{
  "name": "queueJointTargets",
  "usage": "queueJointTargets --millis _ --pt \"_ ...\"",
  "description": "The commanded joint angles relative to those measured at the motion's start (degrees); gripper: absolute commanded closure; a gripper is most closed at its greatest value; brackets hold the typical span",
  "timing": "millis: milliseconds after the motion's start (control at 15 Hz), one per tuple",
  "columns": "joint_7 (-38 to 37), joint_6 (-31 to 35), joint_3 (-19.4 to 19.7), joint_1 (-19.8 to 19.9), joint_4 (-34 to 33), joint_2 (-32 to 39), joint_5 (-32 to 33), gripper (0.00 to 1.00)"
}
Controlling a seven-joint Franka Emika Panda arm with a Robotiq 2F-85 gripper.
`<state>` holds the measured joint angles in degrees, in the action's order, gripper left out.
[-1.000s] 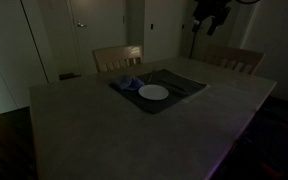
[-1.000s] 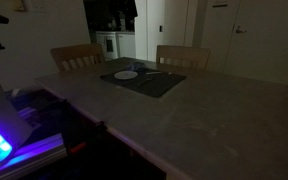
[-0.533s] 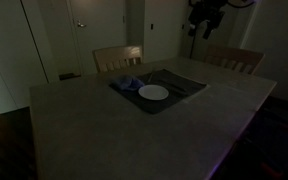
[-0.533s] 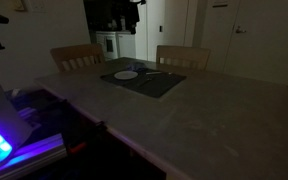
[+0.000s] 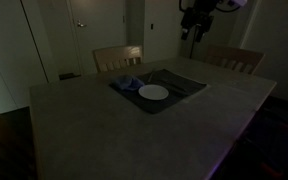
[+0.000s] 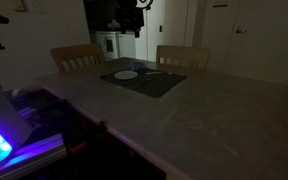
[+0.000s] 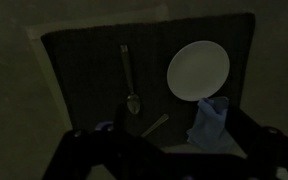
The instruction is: Wipe the plate with the blue towel.
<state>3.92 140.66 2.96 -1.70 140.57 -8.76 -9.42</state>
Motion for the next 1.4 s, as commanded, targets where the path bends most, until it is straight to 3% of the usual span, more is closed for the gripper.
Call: queueJointTargets --millis 0,667,1333 --pt "2.4 -3.7 -0.2 0.2 -5.7 4.8 -1.0 0.00" --pt "3.8 -11.3 -2.3 0.6 -17.7 14.9 -0.5 0.00" --pt "5.5 -13.1 -5.1 1.0 -30.2 27.1 -1.0 0.00"
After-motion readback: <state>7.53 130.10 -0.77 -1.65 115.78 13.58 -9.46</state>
